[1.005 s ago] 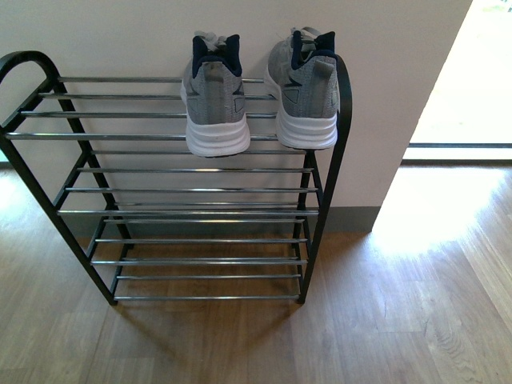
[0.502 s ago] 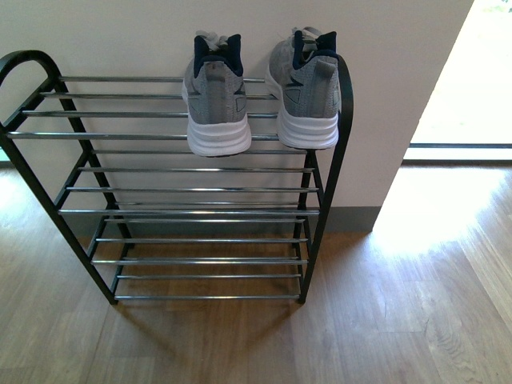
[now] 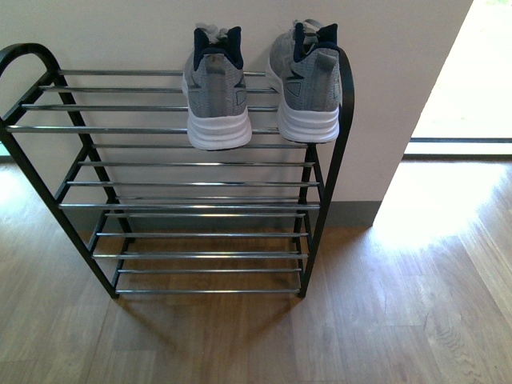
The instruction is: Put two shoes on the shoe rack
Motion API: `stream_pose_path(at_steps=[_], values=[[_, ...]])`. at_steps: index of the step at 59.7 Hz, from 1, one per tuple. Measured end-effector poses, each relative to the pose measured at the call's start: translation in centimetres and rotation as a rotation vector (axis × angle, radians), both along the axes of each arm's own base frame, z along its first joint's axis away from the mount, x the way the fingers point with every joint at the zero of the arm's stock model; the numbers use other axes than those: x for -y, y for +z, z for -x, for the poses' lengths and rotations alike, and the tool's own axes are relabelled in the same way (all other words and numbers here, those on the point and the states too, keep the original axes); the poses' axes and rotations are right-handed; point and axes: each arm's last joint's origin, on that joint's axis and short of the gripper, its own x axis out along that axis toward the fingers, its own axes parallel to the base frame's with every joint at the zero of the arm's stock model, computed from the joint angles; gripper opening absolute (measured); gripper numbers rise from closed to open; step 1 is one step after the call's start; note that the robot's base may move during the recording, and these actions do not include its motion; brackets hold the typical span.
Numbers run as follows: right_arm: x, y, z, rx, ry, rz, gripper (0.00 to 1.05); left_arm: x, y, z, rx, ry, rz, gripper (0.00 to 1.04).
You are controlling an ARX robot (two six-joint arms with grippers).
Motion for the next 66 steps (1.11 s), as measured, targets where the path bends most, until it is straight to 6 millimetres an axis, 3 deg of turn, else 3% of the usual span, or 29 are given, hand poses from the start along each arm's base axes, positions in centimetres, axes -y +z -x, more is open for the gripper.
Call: stream_pose_path(at_steps=[66], values=[[0.0,0.0,0.0,0.000,0.000,0.000,0.96,0.0,-0.3,3.1,-0.013,0.002,0.000,0.01]])
